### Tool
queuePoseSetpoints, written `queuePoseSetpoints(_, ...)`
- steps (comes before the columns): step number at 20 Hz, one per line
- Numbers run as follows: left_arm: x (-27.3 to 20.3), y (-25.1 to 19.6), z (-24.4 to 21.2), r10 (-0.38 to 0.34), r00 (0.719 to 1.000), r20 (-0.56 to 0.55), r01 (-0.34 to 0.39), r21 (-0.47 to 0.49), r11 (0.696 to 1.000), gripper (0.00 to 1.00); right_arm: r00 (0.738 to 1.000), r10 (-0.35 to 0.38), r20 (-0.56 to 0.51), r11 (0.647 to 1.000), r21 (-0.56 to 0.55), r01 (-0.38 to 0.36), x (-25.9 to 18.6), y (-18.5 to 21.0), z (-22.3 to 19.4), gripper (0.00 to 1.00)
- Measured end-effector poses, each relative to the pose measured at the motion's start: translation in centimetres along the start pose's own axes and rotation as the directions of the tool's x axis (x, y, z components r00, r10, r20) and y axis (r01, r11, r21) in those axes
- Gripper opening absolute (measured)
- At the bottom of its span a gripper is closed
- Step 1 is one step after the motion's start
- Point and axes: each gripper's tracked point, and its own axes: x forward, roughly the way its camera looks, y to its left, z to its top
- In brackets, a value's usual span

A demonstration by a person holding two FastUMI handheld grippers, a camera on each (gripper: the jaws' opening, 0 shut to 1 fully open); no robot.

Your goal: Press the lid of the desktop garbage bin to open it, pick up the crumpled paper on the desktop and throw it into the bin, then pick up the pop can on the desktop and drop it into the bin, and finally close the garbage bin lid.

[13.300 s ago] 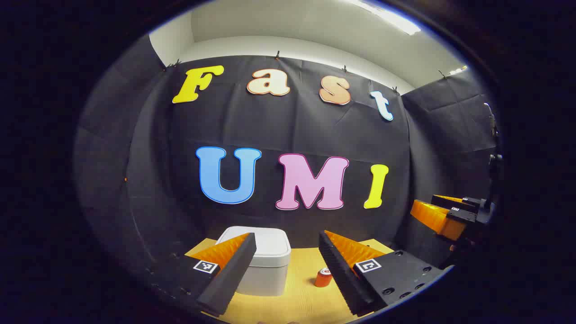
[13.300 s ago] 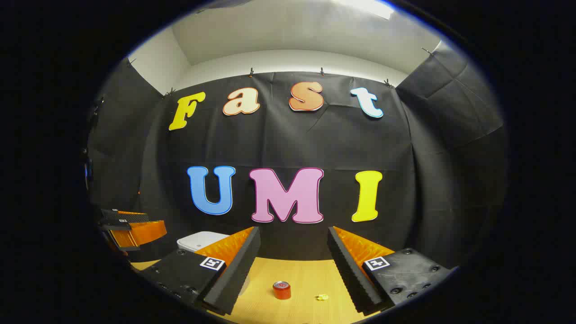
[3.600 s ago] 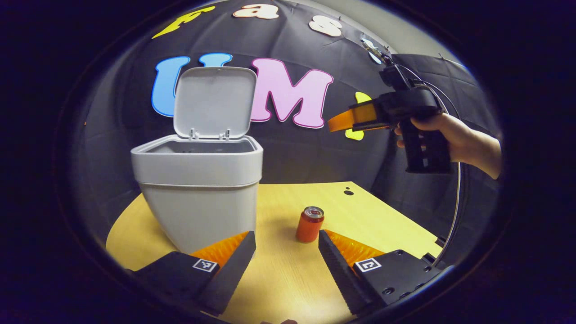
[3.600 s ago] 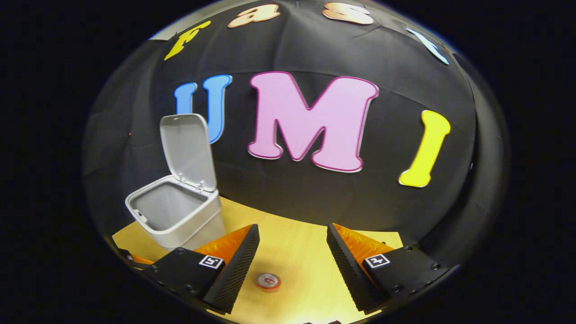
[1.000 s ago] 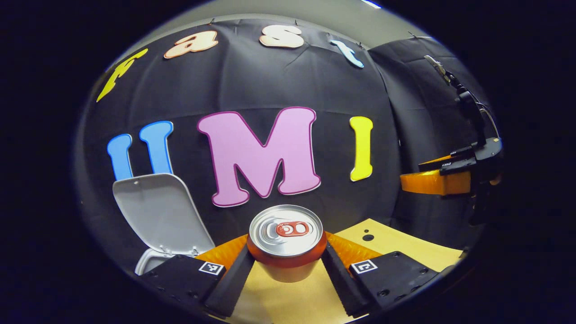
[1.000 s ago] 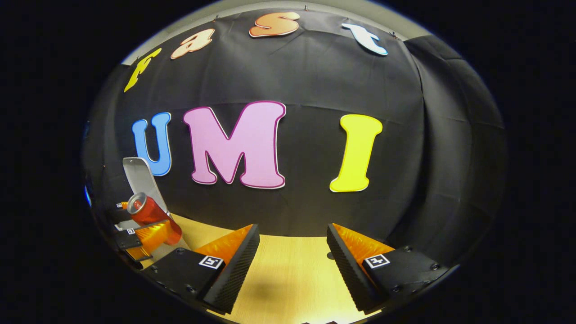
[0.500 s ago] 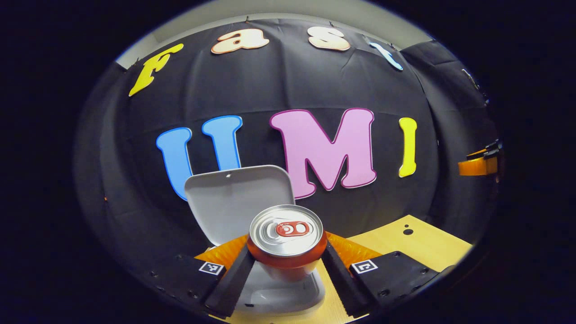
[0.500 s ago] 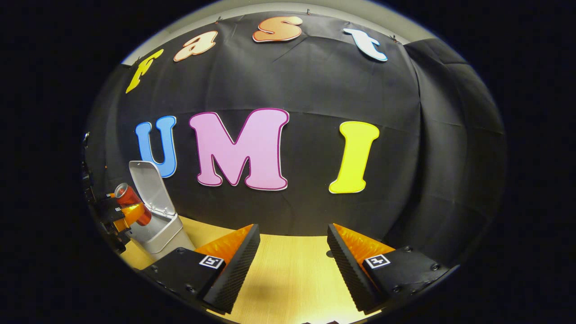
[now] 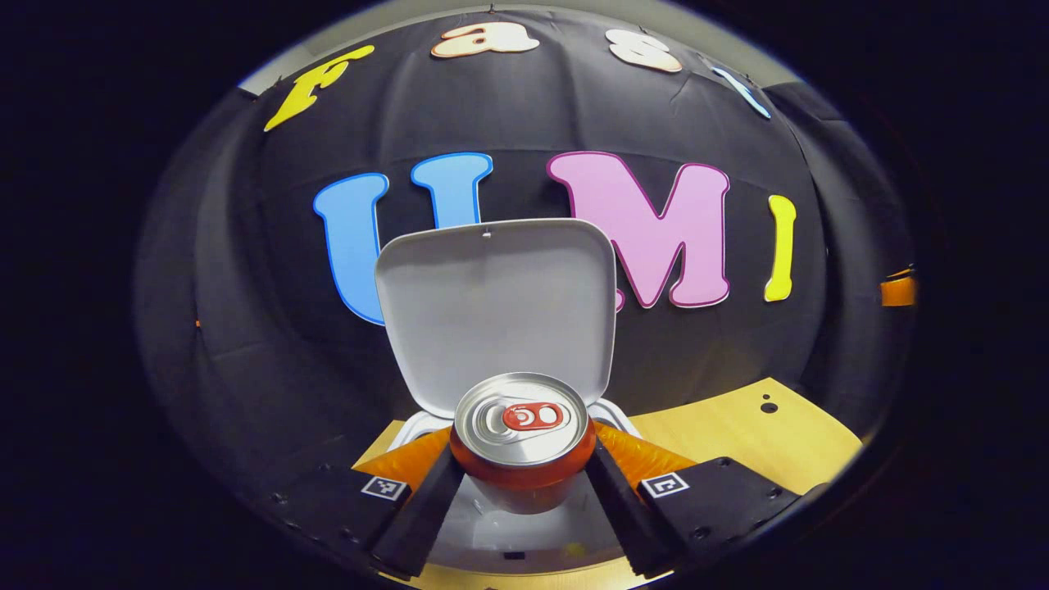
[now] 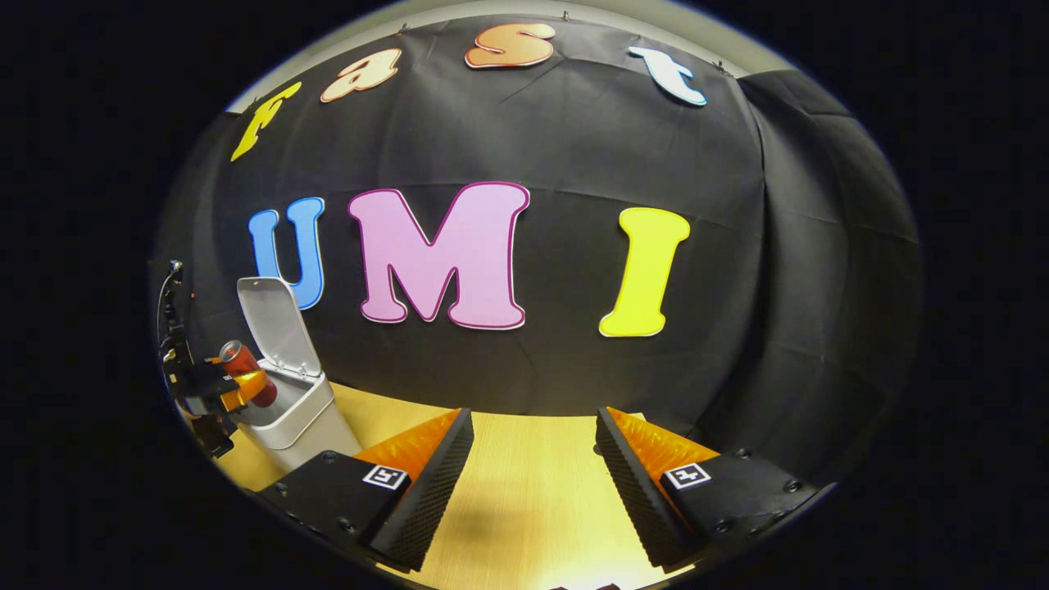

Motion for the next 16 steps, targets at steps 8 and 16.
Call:
queuePoseSetpoints(8, -0.1, 2.5, 0.4, 0.067, 0.998, 0.003, -0.067, -0.014, 0.998, 0.93, 1.000, 0.021, -0.006, 1.000, 0.014, -0.021, 1.0, 0.4, -0.2, 0.97)
queuePoseSetpoints(16, -0.7, 5.5, 9.6, 0.073, 0.994, 0.076, -0.065, -0.099, 0.993, 0.93, 0.997, 0.074, 0.006, 0.997, 0.004, -0.074, 1.9, 2.1, 0.7, 0.97)
